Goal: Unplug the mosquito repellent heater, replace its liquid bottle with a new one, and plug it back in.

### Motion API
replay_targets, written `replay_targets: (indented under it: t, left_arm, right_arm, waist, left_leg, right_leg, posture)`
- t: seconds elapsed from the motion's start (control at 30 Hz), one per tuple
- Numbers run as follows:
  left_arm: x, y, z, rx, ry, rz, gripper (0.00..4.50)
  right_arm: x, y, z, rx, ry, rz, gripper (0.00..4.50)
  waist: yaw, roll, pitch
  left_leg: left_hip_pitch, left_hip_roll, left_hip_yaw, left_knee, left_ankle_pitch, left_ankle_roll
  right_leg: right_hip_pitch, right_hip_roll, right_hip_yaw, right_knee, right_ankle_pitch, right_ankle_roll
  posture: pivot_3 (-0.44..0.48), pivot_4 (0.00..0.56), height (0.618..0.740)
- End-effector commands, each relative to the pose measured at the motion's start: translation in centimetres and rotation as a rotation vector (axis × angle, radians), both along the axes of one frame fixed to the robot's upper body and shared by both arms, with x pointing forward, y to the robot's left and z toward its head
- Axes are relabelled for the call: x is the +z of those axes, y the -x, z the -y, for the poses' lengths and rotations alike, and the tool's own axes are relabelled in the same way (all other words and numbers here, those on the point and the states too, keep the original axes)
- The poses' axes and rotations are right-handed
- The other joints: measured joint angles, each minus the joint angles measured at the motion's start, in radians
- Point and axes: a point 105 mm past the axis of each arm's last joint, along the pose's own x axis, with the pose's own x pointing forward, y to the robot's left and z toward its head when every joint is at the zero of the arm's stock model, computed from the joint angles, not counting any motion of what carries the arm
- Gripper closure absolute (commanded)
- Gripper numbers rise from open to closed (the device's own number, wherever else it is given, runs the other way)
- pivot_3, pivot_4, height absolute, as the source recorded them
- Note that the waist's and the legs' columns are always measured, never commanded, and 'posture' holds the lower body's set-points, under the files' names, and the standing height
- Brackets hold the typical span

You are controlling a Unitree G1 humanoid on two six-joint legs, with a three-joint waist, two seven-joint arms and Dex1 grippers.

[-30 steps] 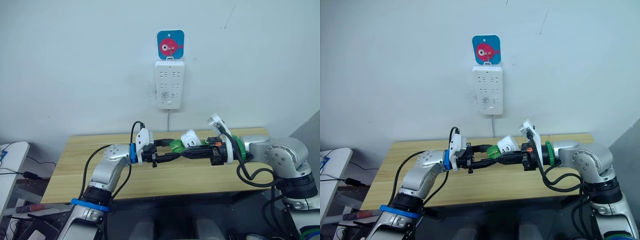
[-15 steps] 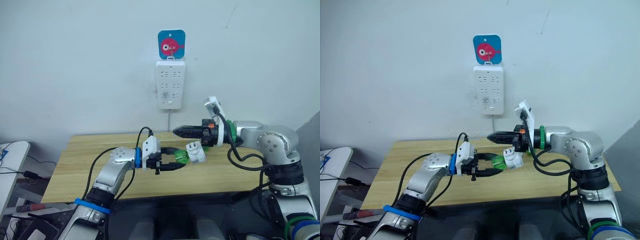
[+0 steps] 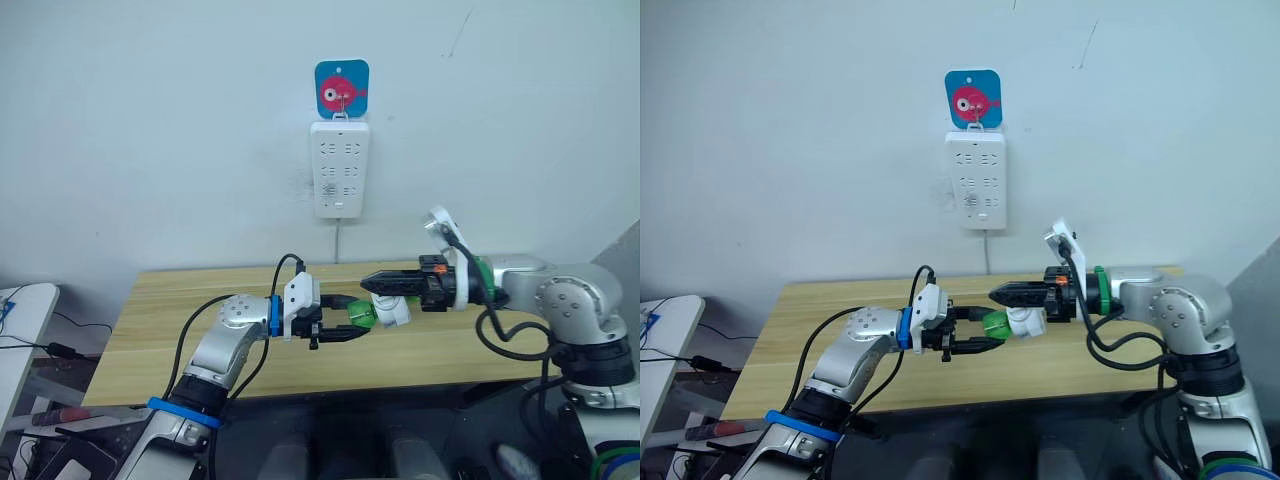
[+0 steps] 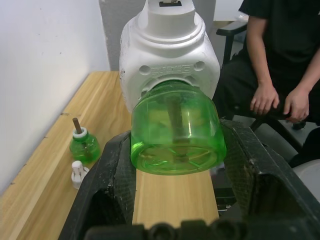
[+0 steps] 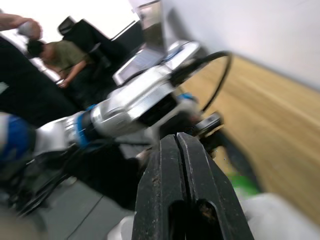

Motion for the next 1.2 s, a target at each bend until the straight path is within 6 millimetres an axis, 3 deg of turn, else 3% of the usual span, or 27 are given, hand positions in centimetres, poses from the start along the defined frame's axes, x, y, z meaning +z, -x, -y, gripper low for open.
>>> replay_targets:
  t: [0.03,0.17,0.33,0.57,1.07,1.2]
  left_arm:
    - [1.2,-0.3,-0.2,0.002,0.027,0.041,2.26]
    - [1.3,-0.2,0.1,-0.009,0.036,0.041,2.26]
    - [1.4,0.0,0.3,-0.019,0.04,0.036,2.26]
    - [1.4,0.2,0.1,-0.02,0.04,0.036,2.26]
    - [1.5,0.0,0.0,-0.021,0.049,0.034,2.26]
    - [2.2,0.2,0.2,-0.042,0.089,0.029,2.26]
  right_arm:
    - [0.6,0.9,0.1,0.037,-0.011,0.022,4.47]
    - [-2.4,-2.6,0.0,-0.148,0.114,0.091,4.47]
    - [-2.7,-5.0,-0.7,-0.235,0.134,0.15,4.47]
    - [-2.7,-6.0,-0.7,-0.28,0.144,0.177,4.47]
    - [-3.3,-6.2,0.4,-0.317,0.177,0.181,4.47]
    - [-4.9,-7.8,1.5,-0.411,0.229,0.201,4.47]
  waist:
    - [0.0,0.0,0.0]
    - [-0.001,0.0,0.0]
    - [-0.003,0.0,0.0]
    - [0.001,-0.001,0.0]
    - [-0.002,-0.001,0.001]
    - [-0.002,-0.001,0.001]
  left_leg:
    - [0.0,0.0,0.0,0.0,0.0,0.0]
    - [0.0,0.0,0.0,0.0,0.0,0.0]
    - [0.0,0.0,0.0,0.0,0.0,0.0]
    - [0.0,0.0,0.0,0.0,0.0,0.0]
    - [0.0,0.0,0.0,-0.001,0.0,0.0]
    - [0.0,0.0,0.0,0.0,0.0,0.0]
  right_leg:
    - [0.0,0.0,0.0,0.0,0.0,0.0]
    - [0.0,0.0,0.0,0.0,0.0,0.0]
    - [-0.001,0.001,0.0,0.0,0.0,0.0]
    - [0.0,0.0,0.0,0.0,0.0,0.0]
    - [0.0,0.0,0.0,0.0,0.0,0.0]
    - [0.0,0.0,0.0,0.0,0.0,0.0]
  posture:
    - [-0.058,0.111,0.74]
    - [-0.058,0.113,0.74]
    - [-0.054,0.115,0.74]
    - [-0.05,0.12,0.74]
    - [-0.064,0.125,0.74]
    - [-0.064,0.123,0.74]
